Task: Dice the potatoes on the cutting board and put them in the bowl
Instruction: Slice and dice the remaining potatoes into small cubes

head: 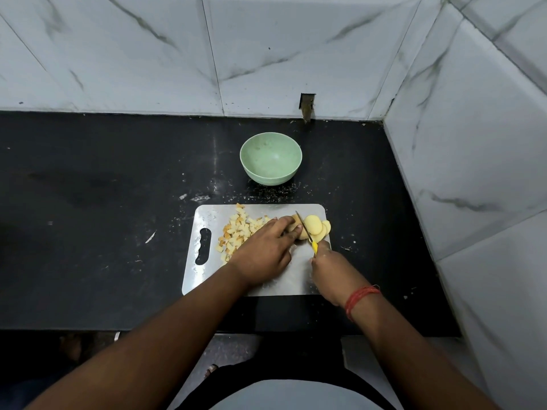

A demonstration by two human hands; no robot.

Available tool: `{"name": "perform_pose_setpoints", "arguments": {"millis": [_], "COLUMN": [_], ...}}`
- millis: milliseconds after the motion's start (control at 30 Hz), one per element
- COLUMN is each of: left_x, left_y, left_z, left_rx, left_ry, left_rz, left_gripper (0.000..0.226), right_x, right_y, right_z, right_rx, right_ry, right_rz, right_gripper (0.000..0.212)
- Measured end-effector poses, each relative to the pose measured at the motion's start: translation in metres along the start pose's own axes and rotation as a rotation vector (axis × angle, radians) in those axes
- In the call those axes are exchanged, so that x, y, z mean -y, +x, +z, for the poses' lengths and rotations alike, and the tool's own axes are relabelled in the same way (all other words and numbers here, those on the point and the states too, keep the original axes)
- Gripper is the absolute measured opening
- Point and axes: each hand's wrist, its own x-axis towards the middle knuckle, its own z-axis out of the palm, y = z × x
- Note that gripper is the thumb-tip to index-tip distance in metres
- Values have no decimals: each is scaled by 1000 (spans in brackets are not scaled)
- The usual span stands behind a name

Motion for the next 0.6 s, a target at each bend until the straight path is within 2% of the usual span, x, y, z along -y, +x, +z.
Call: {"name": "perform_pose_setpoints", "arguments": {"millis": [133, 267, 400, 500, 600], "left_x": [2, 2, 5, 7, 9], "left_y": [1, 1, 1, 3, 4], "left_z": [0, -1, -3, -4, -4], "left_rx": [6, 3, -6, 8, 12], "left_ry": [-3, -6, 15, -7, -12], "left_rz": [1, 9, 22, 14, 23], "left_gripper": [51, 51, 50, 51, 52], "right_x": [-2, 1, 6, 9, 20], "right_y": [0, 0, 2, 7, 1], "right_z": [1, 2, 1, -7, -15], "right_rx": [-21, -24, 0, 51, 150], "right_ry": [12, -115, -133, -305, -436], "right_rz": [8, -47, -45, -140, -140], "right_gripper": [33, 36, 38, 38, 34]}}
